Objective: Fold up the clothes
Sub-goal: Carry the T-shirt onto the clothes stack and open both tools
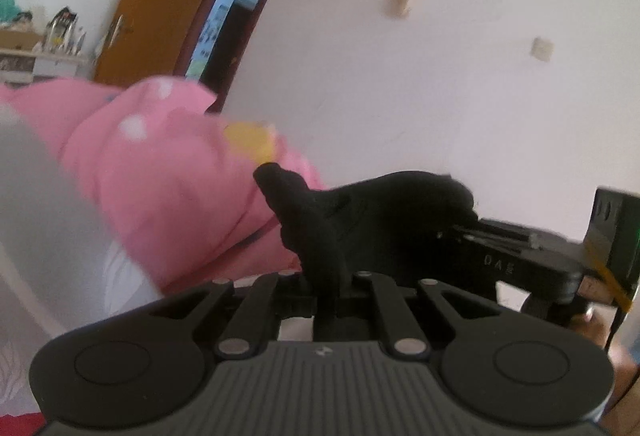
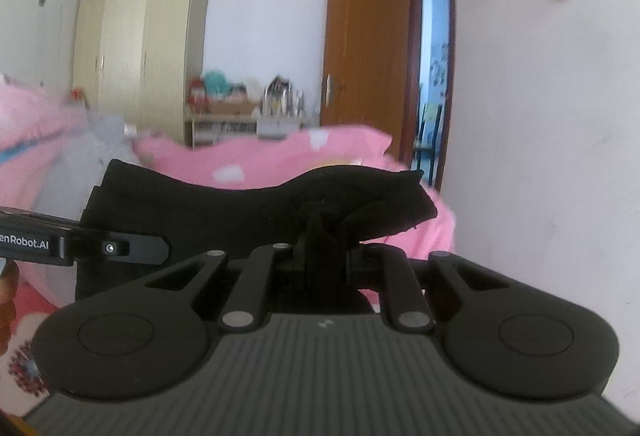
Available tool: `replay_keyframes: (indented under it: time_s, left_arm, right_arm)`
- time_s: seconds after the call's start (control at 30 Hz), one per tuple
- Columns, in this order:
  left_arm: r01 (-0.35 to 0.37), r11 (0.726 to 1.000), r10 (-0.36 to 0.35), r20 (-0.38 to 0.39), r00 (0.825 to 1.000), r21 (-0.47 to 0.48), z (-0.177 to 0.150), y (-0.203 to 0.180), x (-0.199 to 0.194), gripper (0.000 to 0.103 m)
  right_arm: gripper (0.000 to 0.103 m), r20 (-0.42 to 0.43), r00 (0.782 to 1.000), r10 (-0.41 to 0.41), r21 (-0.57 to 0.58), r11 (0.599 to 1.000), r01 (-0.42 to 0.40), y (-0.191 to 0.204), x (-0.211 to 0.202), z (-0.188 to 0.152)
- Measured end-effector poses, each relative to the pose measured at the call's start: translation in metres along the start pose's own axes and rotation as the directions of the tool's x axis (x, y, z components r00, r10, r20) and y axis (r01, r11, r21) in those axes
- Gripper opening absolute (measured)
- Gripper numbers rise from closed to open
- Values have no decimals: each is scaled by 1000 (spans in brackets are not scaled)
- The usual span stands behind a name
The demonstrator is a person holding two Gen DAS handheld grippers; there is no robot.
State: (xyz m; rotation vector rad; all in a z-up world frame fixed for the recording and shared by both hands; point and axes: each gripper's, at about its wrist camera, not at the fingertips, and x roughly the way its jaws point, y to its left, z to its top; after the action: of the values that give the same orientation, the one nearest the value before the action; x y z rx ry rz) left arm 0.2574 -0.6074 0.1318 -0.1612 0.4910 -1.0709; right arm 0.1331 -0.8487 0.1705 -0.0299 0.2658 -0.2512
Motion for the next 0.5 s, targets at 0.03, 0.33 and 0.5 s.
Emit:
replay_keyframes:
  time_s: [0.03, 0.33, 0.5]
  left_arm:
    - [-20, 1000, 20, -6, 1000, -16, -3, 8, 4, 15]
    - [-145, 984, 146, 2, 989, -104, -12, 52, 7, 29]
    - [-193, 974, 198, 37, 980, -116, -10, 61, -1, 34]
  right_arm:
    - [13, -23, 1000, -3, -11, 1000, 3, 3, 10, -3]
    - [67, -190, 979, -77, 177, 978, 111, -24, 58, -27]
    - [87, -68, 986, -154, 501, 849, 168, -73, 18, -36]
